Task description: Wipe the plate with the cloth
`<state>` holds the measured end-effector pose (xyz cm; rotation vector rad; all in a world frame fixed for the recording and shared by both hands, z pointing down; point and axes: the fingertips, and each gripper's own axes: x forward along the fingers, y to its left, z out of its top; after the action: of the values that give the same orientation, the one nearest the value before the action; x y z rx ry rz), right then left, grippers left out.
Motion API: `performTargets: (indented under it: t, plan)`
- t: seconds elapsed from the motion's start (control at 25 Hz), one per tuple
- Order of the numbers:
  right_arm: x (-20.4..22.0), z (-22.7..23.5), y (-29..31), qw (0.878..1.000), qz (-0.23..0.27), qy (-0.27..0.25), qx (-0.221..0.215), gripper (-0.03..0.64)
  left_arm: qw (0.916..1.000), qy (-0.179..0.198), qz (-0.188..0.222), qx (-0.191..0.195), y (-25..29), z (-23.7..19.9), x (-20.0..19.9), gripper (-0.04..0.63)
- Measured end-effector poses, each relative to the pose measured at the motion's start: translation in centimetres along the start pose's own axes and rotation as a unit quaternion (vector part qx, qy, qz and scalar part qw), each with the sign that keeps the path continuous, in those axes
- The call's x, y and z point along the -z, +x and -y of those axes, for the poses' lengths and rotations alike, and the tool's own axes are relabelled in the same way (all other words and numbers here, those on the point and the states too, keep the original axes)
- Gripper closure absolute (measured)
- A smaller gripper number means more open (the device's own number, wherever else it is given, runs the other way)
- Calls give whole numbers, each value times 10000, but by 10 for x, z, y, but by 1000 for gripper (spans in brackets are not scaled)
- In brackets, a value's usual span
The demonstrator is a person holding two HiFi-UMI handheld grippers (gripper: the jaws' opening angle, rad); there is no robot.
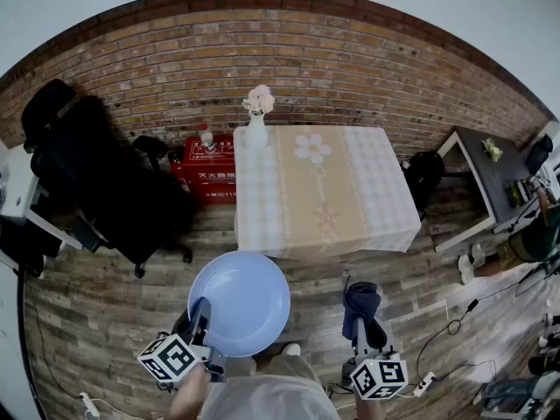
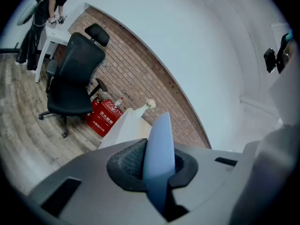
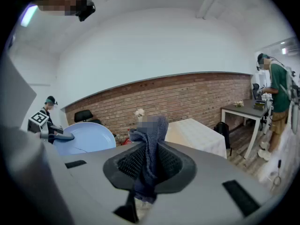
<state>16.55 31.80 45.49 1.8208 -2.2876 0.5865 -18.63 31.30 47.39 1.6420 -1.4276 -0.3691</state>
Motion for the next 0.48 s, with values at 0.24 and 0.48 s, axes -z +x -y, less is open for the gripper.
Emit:
performTargets:
  t: [0.24, 0.48]
  plan:
    - [30, 36, -64, 9996, -72, 260, 111, 538, 9999, 33, -160, 37, -15, 36, 64, 548]
    - [39, 59, -103, 9986, 125, 523, -8, 538, 9993, 196, -278, 183, -28, 82, 115, 548]
